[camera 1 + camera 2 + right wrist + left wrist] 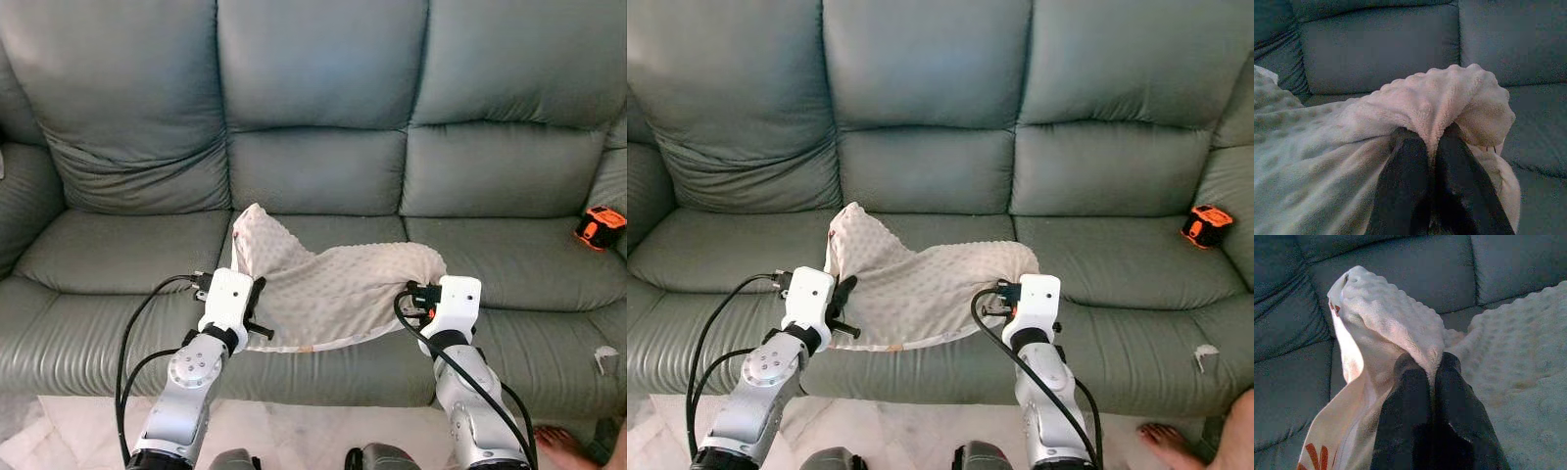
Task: Move the pillow to the sofa
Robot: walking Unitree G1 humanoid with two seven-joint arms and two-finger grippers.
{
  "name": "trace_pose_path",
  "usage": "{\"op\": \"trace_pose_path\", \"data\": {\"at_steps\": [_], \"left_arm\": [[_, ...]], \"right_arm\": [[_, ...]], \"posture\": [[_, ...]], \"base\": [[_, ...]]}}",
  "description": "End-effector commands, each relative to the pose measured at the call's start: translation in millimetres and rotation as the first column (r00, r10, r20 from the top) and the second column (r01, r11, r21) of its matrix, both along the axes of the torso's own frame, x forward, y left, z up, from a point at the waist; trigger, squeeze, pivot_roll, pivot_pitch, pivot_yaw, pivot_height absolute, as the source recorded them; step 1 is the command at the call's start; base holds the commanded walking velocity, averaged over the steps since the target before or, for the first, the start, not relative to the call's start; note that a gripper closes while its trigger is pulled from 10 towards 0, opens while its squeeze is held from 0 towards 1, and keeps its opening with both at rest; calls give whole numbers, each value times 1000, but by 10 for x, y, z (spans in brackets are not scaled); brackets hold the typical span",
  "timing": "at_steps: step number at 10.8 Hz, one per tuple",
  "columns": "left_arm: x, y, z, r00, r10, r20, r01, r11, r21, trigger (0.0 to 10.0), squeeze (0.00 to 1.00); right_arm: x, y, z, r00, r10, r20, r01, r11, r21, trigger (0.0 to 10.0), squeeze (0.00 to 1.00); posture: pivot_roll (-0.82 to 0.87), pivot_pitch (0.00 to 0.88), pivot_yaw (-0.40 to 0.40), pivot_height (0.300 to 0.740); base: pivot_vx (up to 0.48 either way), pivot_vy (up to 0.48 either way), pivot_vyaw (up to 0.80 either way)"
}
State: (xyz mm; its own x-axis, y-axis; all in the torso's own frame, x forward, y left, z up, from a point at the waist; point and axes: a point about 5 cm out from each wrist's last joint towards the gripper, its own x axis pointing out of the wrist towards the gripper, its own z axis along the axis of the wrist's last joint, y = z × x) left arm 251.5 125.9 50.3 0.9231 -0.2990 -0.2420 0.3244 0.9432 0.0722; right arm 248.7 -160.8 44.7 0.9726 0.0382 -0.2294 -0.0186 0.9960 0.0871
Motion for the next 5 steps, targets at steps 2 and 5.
{"op": "trace_pose_path", "data": {"at_steps": [2, 5], "left_arm": [[29, 3, 66, 1000, 1, 30, -1, 1000, 5, 10000, 0], [37, -10, 81, 999, 0, 38, 0, 1000, -6, 10000, 0]], "right_arm": [[32, 21, 53, 1000, 9, 21, -9, 1000, 5, 10000, 0], [43, 25, 52, 1000, 7, 24, -7, 1000, 8, 10000, 0]], "posture": [[-27, 0, 25, 676], [-26, 0, 27, 617]], "base": [[0, 0, 0], [0, 0, 0]]}}
